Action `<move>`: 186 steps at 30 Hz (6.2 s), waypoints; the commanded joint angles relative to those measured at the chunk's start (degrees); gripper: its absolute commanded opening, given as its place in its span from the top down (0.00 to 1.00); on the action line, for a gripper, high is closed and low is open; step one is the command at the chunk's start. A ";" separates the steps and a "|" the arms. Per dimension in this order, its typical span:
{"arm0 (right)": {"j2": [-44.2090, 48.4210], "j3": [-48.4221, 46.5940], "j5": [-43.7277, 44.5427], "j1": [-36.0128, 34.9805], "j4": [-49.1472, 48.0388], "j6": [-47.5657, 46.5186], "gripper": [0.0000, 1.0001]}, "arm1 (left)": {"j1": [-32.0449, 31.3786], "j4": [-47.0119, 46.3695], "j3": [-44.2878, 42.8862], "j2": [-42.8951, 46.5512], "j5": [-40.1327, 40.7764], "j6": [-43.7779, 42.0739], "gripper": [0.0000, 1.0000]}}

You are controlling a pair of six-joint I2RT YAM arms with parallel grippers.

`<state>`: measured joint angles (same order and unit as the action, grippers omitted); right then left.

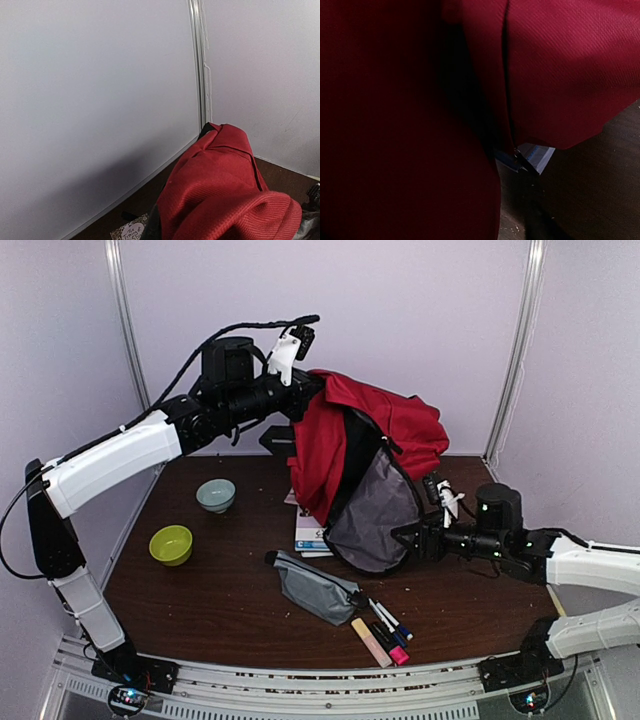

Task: Pack the student bag
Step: Adjust the largest pocket of the student bag, then place the largest pocket in the student bag.

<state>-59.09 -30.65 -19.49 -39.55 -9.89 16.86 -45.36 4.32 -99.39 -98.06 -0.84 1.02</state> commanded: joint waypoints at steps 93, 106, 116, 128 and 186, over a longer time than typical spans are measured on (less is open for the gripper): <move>-11.72 -46.43 -9.08 1.14 14.84 -15.07 1.00 | 1.72 1.59 17.40 30.03 -6.69 -19.39 1.00; -33.20 -66.21 -19.77 -2.97 11.77 -12.29 1.00 | -6.46 8.33 37.64 48.95 4.72 -9.04 1.00; -41.12 -67.28 -23.72 -5.07 13.79 -12.54 1.00 | -12.55 8.28 46.65 51.22 6.83 -3.32 0.20; -40.90 -67.31 -13.44 -8.17 17.18 -11.40 1.00 | -14.14 11.94 35.07 37.51 12.20 -3.26 0.02; -53.04 -43.62 -9.76 8.79 20.29 14.87 0.68 | -14.14 20.56 34.54 55.86 42.68 -0.33 1.00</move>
<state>-114.28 -74.74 -30.35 -30.52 8.43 33.04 -59.37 28.53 -63.33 -42.11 40.29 1.63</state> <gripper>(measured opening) 0.322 0.027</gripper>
